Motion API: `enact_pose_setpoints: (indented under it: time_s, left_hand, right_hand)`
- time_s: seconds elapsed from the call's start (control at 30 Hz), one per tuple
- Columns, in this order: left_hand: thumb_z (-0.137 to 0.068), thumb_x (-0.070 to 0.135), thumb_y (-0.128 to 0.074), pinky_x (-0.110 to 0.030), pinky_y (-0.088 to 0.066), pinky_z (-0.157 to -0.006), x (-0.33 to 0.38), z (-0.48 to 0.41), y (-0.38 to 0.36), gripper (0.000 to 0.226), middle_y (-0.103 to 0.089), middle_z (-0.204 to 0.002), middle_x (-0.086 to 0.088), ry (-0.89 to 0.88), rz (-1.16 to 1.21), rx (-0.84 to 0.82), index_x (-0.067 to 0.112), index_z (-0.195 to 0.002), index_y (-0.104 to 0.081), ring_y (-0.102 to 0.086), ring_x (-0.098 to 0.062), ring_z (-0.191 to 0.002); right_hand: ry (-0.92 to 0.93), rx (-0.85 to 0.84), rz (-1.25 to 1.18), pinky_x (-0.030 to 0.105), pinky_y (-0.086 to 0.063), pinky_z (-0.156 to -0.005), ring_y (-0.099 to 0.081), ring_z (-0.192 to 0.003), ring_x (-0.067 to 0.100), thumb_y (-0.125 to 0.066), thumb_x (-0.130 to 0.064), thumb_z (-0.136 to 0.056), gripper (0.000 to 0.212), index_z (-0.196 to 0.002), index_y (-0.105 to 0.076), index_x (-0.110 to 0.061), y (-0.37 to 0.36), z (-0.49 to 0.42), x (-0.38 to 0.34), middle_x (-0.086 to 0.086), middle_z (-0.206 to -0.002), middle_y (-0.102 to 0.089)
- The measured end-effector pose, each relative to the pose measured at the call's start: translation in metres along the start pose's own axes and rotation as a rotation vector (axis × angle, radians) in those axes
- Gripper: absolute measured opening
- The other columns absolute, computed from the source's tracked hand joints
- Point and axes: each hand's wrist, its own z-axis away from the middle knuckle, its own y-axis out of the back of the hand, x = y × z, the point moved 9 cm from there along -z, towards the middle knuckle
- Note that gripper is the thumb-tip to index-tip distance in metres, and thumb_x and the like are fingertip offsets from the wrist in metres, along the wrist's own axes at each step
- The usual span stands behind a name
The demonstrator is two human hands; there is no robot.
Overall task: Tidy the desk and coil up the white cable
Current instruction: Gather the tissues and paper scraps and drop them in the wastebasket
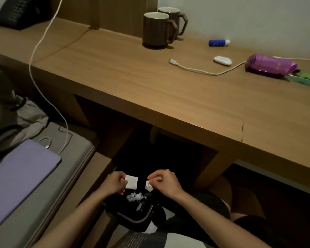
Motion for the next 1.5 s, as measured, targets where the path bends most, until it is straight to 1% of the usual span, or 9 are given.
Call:
enact_pose_setpoints:
  time_s: [0.1,0.17,0.23,0.37,0.6,0.77,0.97,1.27,1.5]
  left_hand:
    - [-0.088,0.012,-0.053,-0.037,-0.054,-0.066,-0.021,-0.015,-0.012,0.004,-0.064,-0.066,-0.003,0.082,-0.046,0.002,0.014,-0.090,-0.056,-0.065,-0.021,-0.062]
    - [-0.091,0.014,-0.052,-0.034,-0.049,-0.068,-0.029,-0.022,-0.016,0.028,-0.066,-0.084,-0.006,0.144,-0.001,0.003,0.013,-0.119,-0.055,-0.064,-0.020,-0.073]
    - [-0.095,0.019,-0.050,-0.031,-0.047,-0.080,-0.027,-0.023,-0.021,0.049,-0.064,-0.115,-0.012,0.178,0.005,-0.037,0.012,-0.141,-0.036,-0.063,-0.024,-0.099]
    - [-0.097,0.025,-0.047,-0.030,-0.036,-0.104,-0.008,-0.020,-0.016,0.055,-0.043,-0.144,-0.011,0.132,-0.071,-0.056,0.012,-0.146,-0.028,-0.044,-0.025,-0.130]
    - [-0.096,0.032,-0.048,-0.010,-0.043,-0.071,0.097,0.036,0.018,0.034,-0.061,-0.113,0.013,-0.212,-0.130,0.080,0.029,-0.130,-0.049,-0.060,-0.002,-0.098]
    - [-0.092,0.034,-0.052,-0.021,-0.051,-0.084,0.188,0.111,0.037,0.025,-0.068,-0.098,0.023,-0.447,-0.059,0.101,0.045,-0.115,-0.055,-0.061,0.009,-0.092]
    - [-0.090,0.031,-0.053,-0.021,-0.050,-0.085,0.313,0.189,0.047,0.026,-0.070,-0.099,0.021,-0.738,0.071,0.132,0.040,-0.114,-0.060,-0.064,0.003,-0.095]
    - [-0.093,0.027,-0.052,-0.022,-0.051,-0.084,0.460,0.200,-0.015,0.028,-0.067,-0.103,0.017,-1.013,0.044,0.060,0.033,-0.120,-0.058,-0.061,0.003,-0.098]
    - [-0.094,0.025,-0.051,-0.023,-0.050,-0.091,0.544,0.175,-0.091,0.030,-0.062,-0.114,0.013,-1.098,-0.063,-0.028,0.030,-0.124,-0.054,-0.056,0.001,-0.104]
  right_hand:
    - [-0.102,0.027,-0.008,0.022,-0.055,-0.080,-0.068,-0.091,0.013,-0.058,-0.018,-0.089,0.021,-0.101,-0.074,-0.019,-0.020,-0.017,0.028,-0.001,-0.101,-0.073]
    - [-0.147,0.003,-0.003,0.023,-0.053,-0.087,-0.066,-0.103,0.016,-0.056,-0.016,-0.091,0.026,-0.113,-0.070,-0.016,-0.034,-0.023,0.040,0.003,-0.111,-0.071]
    - [-0.174,-0.081,-0.037,0.023,-0.049,-0.095,-0.057,-0.120,0.017,-0.060,-0.017,-0.092,0.035,-0.127,-0.059,-0.015,-0.046,-0.024,0.044,0.005,-0.126,-0.062]
    - [-0.133,-0.160,0.004,0.019,-0.044,-0.096,-0.052,-0.124,0.012,-0.062,-0.023,-0.091,0.042,-0.132,-0.054,-0.021,-0.039,-0.019,0.035,0.000,-0.133,-0.057]
    - [0.175,-0.112,-0.100,0.022,-0.051,-0.089,-0.063,-0.106,0.002,-0.060,-0.014,-0.092,0.031,-0.123,-0.061,-0.017,0.047,0.044,-0.058,-0.005,-0.116,-0.067]
    - [0.405,0.059,-0.178,0.026,-0.052,-0.090,-0.066,-0.101,0.008,-0.057,-0.011,-0.094,0.026,-0.117,-0.064,-0.021,0.134,0.127,-0.132,-0.007,-0.107,-0.071]
    - [0.548,0.400,-0.113,0.031,-0.055,-0.084,-0.067,-0.100,0.015,-0.057,-0.012,-0.092,0.026,-0.115,-0.064,-0.021,0.236,0.204,-0.157,-0.008,-0.104,-0.072]
    - [0.449,0.860,0.107,0.024,-0.056,-0.076,-0.065,-0.094,0.003,-0.058,-0.024,-0.090,0.026,-0.114,-0.063,-0.032,0.355,0.279,-0.113,-0.020,-0.099,-0.069]
    - [0.183,1.135,0.276,0.021,-0.055,-0.071,-0.060,-0.089,0.001,-0.059,-0.022,-0.091,0.026,-0.114,-0.060,-0.035,0.442,0.312,-0.038,-0.015,-0.104,-0.066]
